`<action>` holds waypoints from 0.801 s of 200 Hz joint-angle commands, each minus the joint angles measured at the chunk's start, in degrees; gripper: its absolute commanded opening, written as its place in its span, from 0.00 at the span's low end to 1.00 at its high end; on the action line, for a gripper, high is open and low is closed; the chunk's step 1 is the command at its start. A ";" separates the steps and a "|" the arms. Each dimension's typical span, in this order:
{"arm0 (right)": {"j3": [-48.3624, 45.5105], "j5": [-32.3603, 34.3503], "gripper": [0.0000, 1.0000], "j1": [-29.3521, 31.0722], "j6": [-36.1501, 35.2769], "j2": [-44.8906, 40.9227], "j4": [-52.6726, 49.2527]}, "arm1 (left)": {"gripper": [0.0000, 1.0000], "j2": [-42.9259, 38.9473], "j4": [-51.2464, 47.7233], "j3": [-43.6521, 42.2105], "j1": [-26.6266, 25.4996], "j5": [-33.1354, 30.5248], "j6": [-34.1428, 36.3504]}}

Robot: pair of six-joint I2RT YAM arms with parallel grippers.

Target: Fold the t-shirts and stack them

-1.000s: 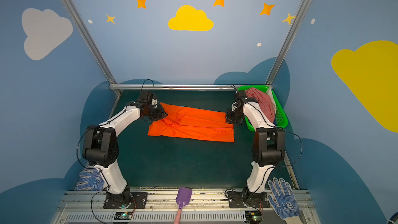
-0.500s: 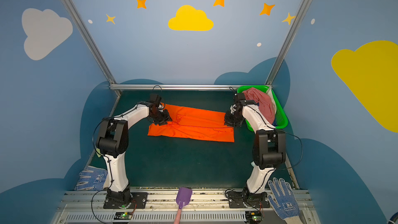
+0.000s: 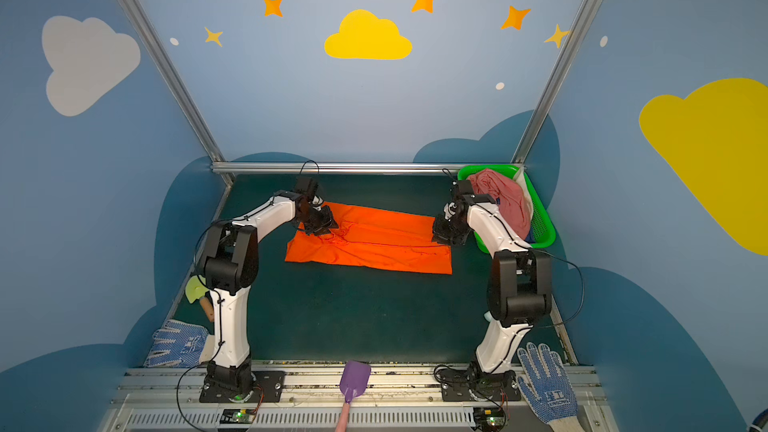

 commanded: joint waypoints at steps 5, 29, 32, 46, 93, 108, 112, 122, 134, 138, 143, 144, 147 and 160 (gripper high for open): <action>-0.61 -0.24 0.23 0.10 0.20 -1.61 -0.18 | 0.29 2.58 -2.16 4.18 -0.13 0.98 1.33; -0.70 -0.31 0.23 0.09 0.21 -1.34 -0.17 | 0.32 5.22 -3.68 8.11 -0.38 1.80 1.97; -0.80 -0.31 0.23 0.10 0.35 -1.26 -0.13 | 0.33 5.74 -3.95 8.66 -0.36 1.89 2.05; -0.94 -0.48 0.23 0.10 0.42 -1.12 0.02 | 0.36 7.63 -5.48 11.42 -0.50 2.56 2.81; -1.40 -0.67 0.23 0.12 0.70 -1.17 0.04 | 0.48 10.89 -10.36 18.72 -0.97 2.79 4.85; -1.33 -0.84 0.24 0.25 0.63 -1.07 0.11 | 0.53 10.40 -10.45 20.71 -0.93 2.79 5.02; -1.33 -0.92 0.24 0.28 0.65 -1.07 0.12 | 0.54 10.22 -10.45 21.35 -0.93 2.78 5.15; -1.23 -1.10 0.25 0.35 0.69 -0.99 0.06 | 0.57 10.04 -10.74 23.53 -0.92 2.79 5.15; -1.22 -1.27 0.26 0.47 0.71 -1.07 0.24 | 0.60 10.10 -11.51 26.82 -0.94 2.79 5.36; -1.28 -1.28 0.26 0.54 0.66 -1.14 0.19 | 0.60 10.17 -11.77 28.18 -0.95 2.78 5.36; -1.31 -1.36 0.27 0.62 0.65 -1.16 0.23 | 0.62 10.21 -12.23 29.84 -0.93 2.75 5.45; -1.31 -1.37 0.27 0.67 0.64 -1.16 0.27 | 0.62 10.23 -12.35 30.19 -0.93 2.77 5.50; -1.31 -1.41 0.27 0.67 0.67 -1.16 0.24 | 0.63 10.30 -12.69 31.08 -0.94 2.79 5.53; -1.22 -1.70 0.28 0.91 0.75 -1.08 0.42 | 0.64 10.43 -14.74 35.66 -0.89 2.26 6.00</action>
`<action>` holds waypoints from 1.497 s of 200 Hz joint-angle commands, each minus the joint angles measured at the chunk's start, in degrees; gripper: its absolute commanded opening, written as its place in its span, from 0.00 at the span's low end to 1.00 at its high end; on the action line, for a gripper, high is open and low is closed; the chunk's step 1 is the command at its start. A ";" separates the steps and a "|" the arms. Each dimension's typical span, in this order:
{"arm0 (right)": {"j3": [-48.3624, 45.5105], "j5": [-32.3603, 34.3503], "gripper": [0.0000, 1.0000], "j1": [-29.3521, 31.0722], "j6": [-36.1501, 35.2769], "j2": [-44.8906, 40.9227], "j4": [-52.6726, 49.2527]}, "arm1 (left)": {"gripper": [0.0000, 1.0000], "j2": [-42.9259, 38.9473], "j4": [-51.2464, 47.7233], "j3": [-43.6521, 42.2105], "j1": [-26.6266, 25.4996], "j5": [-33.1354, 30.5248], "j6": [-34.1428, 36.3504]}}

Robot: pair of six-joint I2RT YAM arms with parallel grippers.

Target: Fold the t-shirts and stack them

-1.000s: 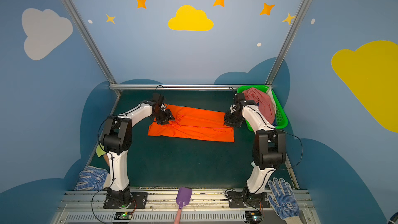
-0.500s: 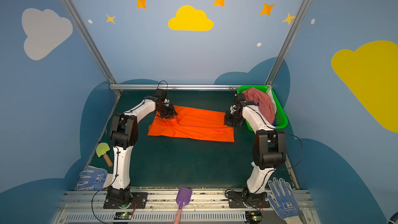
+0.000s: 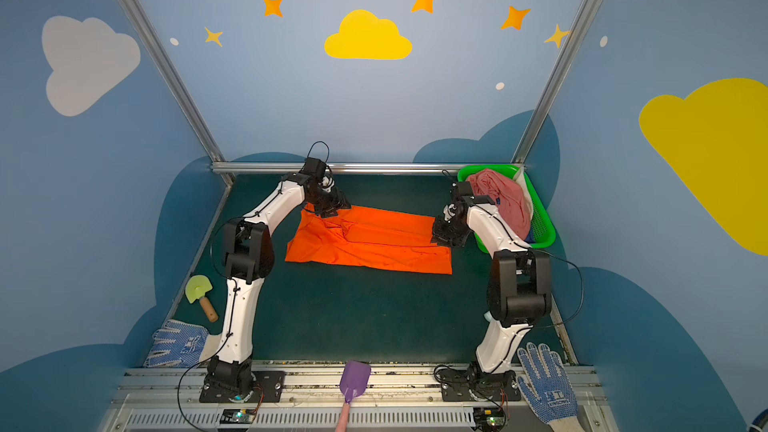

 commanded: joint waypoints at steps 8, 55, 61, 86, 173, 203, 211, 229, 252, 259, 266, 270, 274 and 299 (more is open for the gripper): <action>-0.26 -1.23 0.28 0.83 0.43 -0.94 0.13 | 0.64 -0.91 -5.43 9.13 0.11 -1.06 1.94; 1.04 -2.53 0.22 1.75 0.28 1.57 0.85 | 0.18 -14.97 -2.97 -7.11 0.36 -5.85 1.22; 1.35 -2.64 0.21 1.88 0.11 2.09 0.91 | 0.12 -17.26 -0.88 -11.74 0.50 -5.79 0.57; 2.86 -3.23 0.09 2.14 -0.20 4.15 1.08 | 0.05 -24.26 6.07 -27.46 0.64 -5.69 -2.71; 10.99 -1.66 0.00 1.33 -3.49 16.07 -0.97 | 0.05 -16.77 14.30 -33.95 1.23 -0.59 -6.15; 11.00 0.10 0.00 0.29 -3.79 17.97 -1.16 | 0.05 -11.35 15.95 -30.08 1.90 1.30 -6.13; 10.69 0.38 0.00 -0.06 -3.77 18.16 -1.04 | 0.05 -9.69 16.12 -28.95 2.19 1.76 -6.14; 9.66 0.81 0.00 -0.86 -3.88 18.51 -0.93 | 0.05 -6.73 17.07 -27.43 3.04 3.00 -6.80; 8.08 1.54 0.00 -1.82 -4.11 18.44 -0.49 | 0.05 -5.40 18.82 -27.03 3.80 4.13 -7.63; 7.64 1.83 0.00 -2.14 -4.17 18.40 -0.33 | 0.05 -5.16 18.97 -26.88 3.88 3.99 -7.63; 7.22 2.14 0.00 -2.50 -4.17 18.52 -0.18 | 0.05 -4.75 19.04 -26.56 4.04 3.95 -7.62; 7.08 2.23 0.00 -2.69 -4.22 18.57 -0.07 | 0.05 -4.48 19.02 -26.32 4.14 4.03 -7.59; 6.88 2.32 0.00 -2.88 -4.18 18.66 -0.04 | 0.05 -4.14 19.03 -26.10 4.23 4.12 -7.64; 5.69 3.17 0.00 -3.94 -4.23 19.05 0.34 | 0.05 -2.06 18.82 -24.28 4.59 4.86 -7.48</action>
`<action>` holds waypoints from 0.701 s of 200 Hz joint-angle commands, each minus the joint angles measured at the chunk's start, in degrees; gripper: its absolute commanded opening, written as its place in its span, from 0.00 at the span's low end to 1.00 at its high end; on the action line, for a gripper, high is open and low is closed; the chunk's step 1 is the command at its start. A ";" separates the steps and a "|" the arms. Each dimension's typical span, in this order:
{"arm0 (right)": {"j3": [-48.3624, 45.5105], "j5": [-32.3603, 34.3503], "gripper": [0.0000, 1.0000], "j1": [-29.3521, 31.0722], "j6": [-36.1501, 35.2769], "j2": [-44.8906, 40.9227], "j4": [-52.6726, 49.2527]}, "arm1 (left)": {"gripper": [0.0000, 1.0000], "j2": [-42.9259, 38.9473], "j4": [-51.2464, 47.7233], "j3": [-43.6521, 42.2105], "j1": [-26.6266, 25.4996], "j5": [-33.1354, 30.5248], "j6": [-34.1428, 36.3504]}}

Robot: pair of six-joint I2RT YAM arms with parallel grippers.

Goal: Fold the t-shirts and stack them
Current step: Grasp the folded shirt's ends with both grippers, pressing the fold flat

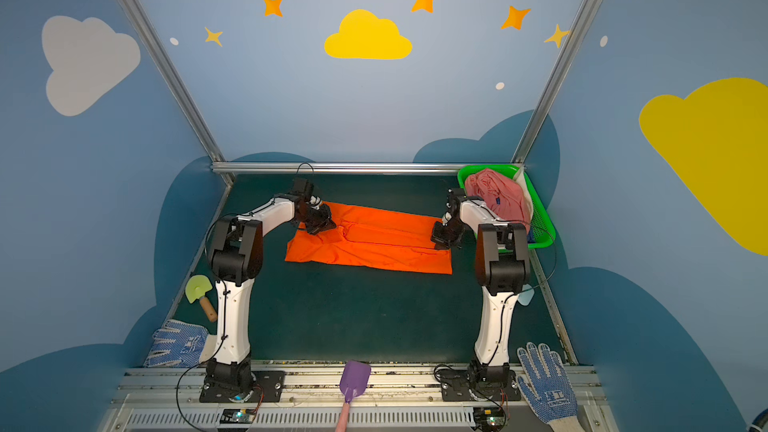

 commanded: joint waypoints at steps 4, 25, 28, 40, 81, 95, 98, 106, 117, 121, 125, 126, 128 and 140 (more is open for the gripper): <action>-1.32 1.88 0.00 -0.91 -0.93 0.97 -0.29 | 0.05 2.70 0.33 2.56 0.42 0.99 0.14; -1.10 2.53 0.00 -1.12 -1.09 0.49 -1.05 | 0.05 4.04 -1.23 5.29 0.51 1.52 0.70; -1.02 2.44 0.00 -1.18 -1.18 0.26 -1.15 | 0.05 4.07 -1.45 5.67 0.48 1.75 0.74; -0.75 1.81 0.00 -1.10 -1.30 -0.87 -1.30 | 0.05 3.71 -1.74 6.80 0.42 2.13 1.04; 3.97 1.30 0.04 0.59 -2.14 -4.11 -3.61 | 0.05 -0.88 -5.16 9.15 0.09 0.92 2.85; 6.24 0.93 0.07 1.26 -2.13 -3.91 -4.05 | 0.05 -2.93 -6.63 8.66 0.07 -0.35 2.86; 6.74 0.82 0.08 1.43 -2.17 -3.72 -4.08 | 0.05 -3.24 -6.95 8.50 0.07 -0.46 2.78; 8.16 0.46 0.10 1.77 -2.01 -3.04 -4.11 | 0.05 -4.10 -7.73 8.10 0.07 -0.71 2.60; 10.50 -0.15 0.11 2.08 -1.81 -1.45 -4.06 | 0.05 -5.05 -8.49 6.93 0.07 -0.97 2.30; 11.50 -0.36 0.11 2.27 -1.73 -0.63 -4.25 | 0.05 -5.49 -8.55 6.24 0.07 -1.08 2.09; 12.63 -0.48 0.12 2.43 -1.67 0.23 -4.54 | 0.05 -5.97 -8.46 5.44 0.02 -1.27 1.90; 12.89 -0.48 0.12 2.47 -1.70 0.51 -4.70 | 0.05 -6.10 -8.45 5.22 0.04 -1.32 1.87; 13.57 -0.53 0.12 2.52 -1.68 0.93 -4.93 | 0.05 -6.33 -8.33 4.86 0.06 -1.40 1.67; 17.23 0.14 0.14 3.10 -1.91 3.72 -5.75 | 0.05 -7.87 -7.31 1.88 0.07 -2.24 0.93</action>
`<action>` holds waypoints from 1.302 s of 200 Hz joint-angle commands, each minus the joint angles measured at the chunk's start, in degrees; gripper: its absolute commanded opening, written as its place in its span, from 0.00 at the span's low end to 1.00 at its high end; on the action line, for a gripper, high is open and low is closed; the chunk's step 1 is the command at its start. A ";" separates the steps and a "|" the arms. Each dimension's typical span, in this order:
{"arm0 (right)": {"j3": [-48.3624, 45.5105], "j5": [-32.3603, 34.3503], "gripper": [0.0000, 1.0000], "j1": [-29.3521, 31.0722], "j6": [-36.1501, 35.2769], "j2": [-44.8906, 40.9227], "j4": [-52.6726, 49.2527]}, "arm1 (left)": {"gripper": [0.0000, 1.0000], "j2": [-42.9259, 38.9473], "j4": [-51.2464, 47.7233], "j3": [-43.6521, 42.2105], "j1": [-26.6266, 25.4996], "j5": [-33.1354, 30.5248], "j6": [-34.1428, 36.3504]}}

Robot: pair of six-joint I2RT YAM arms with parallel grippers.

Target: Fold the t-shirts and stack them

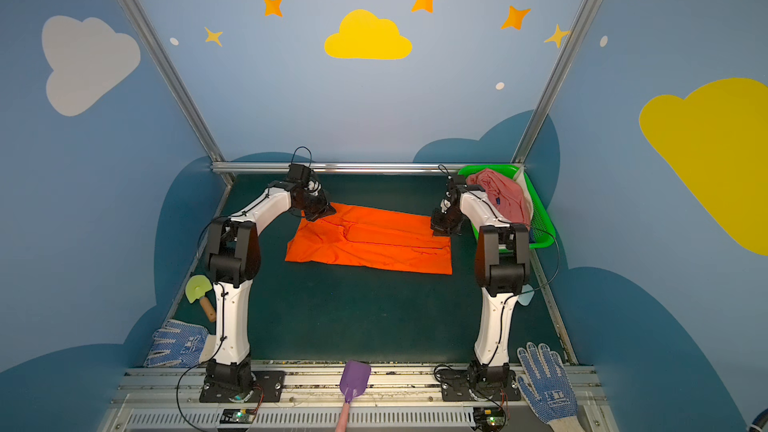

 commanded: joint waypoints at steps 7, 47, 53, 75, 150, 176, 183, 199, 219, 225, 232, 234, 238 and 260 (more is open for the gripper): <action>7.61 0.21 0.15 1.30 -0.58 5.69 -2.57 | 0.05 -4.47 -1.01 -5.96 -0.15 -2.43 -0.83; 19.93 2.79 0.17 1.73 -0.71 15.83 -5.26 | 0.05 -5.94 -0.02 -13.24 -0.11 -6.55 -2.07; 21.15 3.56 0.18 1.75 -0.82 16.86 -5.41 | 0.05 -5.95 -0.03 -13.87 -0.11 -7.28 -2.16; 23.74 6.04 0.19 1.75 -1.16 19.65 -6.58 | 0.05 -5.28 0.06 -15.68 -0.02 -9.61 -2.40; 12.81 16.75 0.26 5.00 -3.25 17.16 -8.42 | 0.05 4.53 -6.33 -7.77 0.17 -14.95 1.06; 5.72 21.02 0.28 6.57 -2.48 13.28 -8.48 | 0.05 9.04 -9.05 -1.40 0.16 -15.72 2.83; 3.72 22.25 0.28 6.95 -2.07 12.10 -8.47 | 0.05 10.42 -10.14 1.12 0.16 -15.60 3.31; -0.94 23.53 0.29 8.08 -0.77 9.47 -8.56 | 0.05 13.89 -12.62 6.83 -0.02 -15.23 4.10; -6.95 24.12 0.29 9.91 0.68 6.17 -8.13 | 0.05 18.55 -15.06 14.87 -0.75 -13.07 5.00; -8.70 24.22 0.29 10.59 1.19 5.33 -7.99 | 0.05 20.01 -16.11 17.76 -1.10 -12.65 5.28; -10.69 24.01 0.29 11.38 1.77 4.31 -7.76 | 0.05 22.00 -17.34 21.33 -1.65 -12.15 5.56; -11.14 23.92 0.29 11.65 1.94 4.02 -7.72 | 0.05 22.44 -17.69 22.39 -1.81 -12.11 5.65; -12.20 23.62 0.29 12.08 2.21 3.53 -7.56 | 0.05 23.72 -18.52 25.03 -2.06 -11.96 5.78; -17.35 22.70 0.30 14.31 4.74 0.96 -7.47 | 0.05 30.39 -21.71 37.08 -3.64 -9.84 5.67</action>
